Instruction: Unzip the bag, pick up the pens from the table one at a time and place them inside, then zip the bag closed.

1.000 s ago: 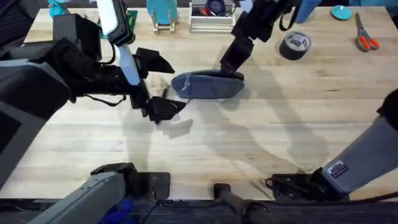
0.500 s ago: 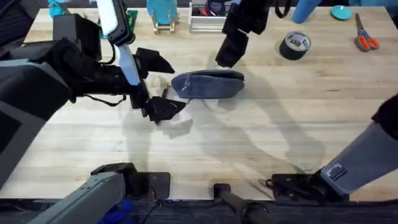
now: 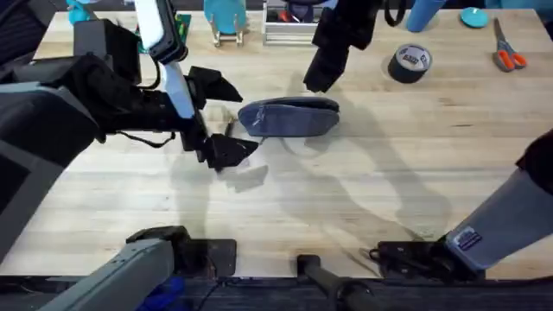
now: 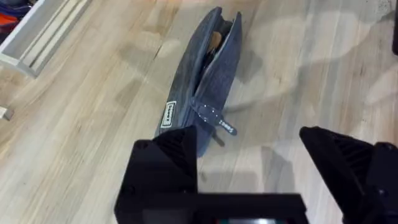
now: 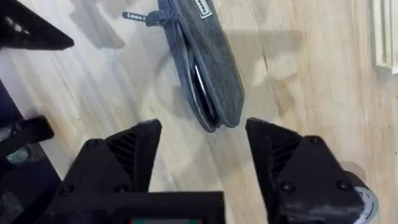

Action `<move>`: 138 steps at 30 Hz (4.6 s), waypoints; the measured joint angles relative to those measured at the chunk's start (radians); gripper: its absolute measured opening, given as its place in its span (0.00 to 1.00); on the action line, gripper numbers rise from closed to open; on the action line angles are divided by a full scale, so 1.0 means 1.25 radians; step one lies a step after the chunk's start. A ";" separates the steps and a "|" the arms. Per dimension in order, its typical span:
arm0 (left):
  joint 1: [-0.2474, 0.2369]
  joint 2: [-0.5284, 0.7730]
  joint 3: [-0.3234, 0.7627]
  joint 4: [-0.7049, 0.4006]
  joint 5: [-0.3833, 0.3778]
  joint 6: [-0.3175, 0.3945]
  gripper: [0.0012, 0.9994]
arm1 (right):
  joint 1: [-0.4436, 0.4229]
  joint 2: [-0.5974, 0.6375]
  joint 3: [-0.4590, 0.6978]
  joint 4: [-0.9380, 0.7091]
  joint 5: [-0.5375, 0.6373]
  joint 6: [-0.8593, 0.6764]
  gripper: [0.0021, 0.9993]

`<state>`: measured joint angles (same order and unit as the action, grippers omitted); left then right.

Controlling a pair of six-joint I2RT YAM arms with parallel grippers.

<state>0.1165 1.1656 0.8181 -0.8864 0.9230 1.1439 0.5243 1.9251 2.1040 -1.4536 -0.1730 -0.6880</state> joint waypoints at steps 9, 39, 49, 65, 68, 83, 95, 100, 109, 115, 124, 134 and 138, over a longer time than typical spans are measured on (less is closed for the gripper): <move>0.000 0.000 0.000 0.000 0.000 0.000 0.99 | 0.000 0.041 0.001 -0.003 -0.003 0.000 0.30; 0.000 0.000 0.000 0.000 0.000 0.000 0.99 | 0.000 0.071 -0.012 0.025 -0.052 -0.042 0.03; 0.000 0.000 0.000 0.000 0.000 0.000 0.99 | 0.000 0.078 -0.138 0.109 -0.073 -0.049 0.03; 0.000 0.000 0.000 0.000 0.000 0.000 0.99 | 0.000 0.078 -0.250 0.226 -0.093 -0.051 0.03; 0.000 0.000 0.000 0.000 0.000 0.000 0.99 | 0.000 0.078 -0.267 0.242 -0.094 -0.052 0.03; 0.000 0.000 0.000 0.000 0.000 0.000 0.99 | 0.000 0.078 -0.295 0.286 -0.096 -0.055 0.03; 0.000 0.000 0.000 0.000 0.000 0.000 0.99 | 0.000 0.078 -0.331 0.320 -0.104 -0.085 0.20; 0.000 0.000 0.000 0.000 0.000 0.000 0.99 | 0.000 0.078 -0.332 0.322 -0.105 -0.090 0.54; 0.000 0.000 0.000 0.000 0.000 0.000 0.99 | 0.000 0.078 -0.335 0.335 -0.105 -0.099 1.00; 0.000 0.000 0.000 0.000 0.000 0.000 0.99 | 0.000 0.078 -0.335 0.336 -0.105 -0.099 1.00; 0.000 0.000 0.000 0.000 0.000 0.000 0.99 | 0.000 0.078 -0.335 0.320 -0.105 -0.096 1.00; 0.000 0.000 0.000 0.000 -0.001 -0.001 0.99 | -0.005 0.078 -0.231 0.163 -0.102 -0.089 1.00; 0.000 0.000 0.000 0.000 -0.001 -0.010 0.99 | -0.011 0.078 -0.127 0.075 -0.095 -0.075 1.00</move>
<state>0.1165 1.1656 0.8181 -0.8864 0.9220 1.1312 0.5104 2.0230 1.9459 -1.3604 -0.2915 -0.7817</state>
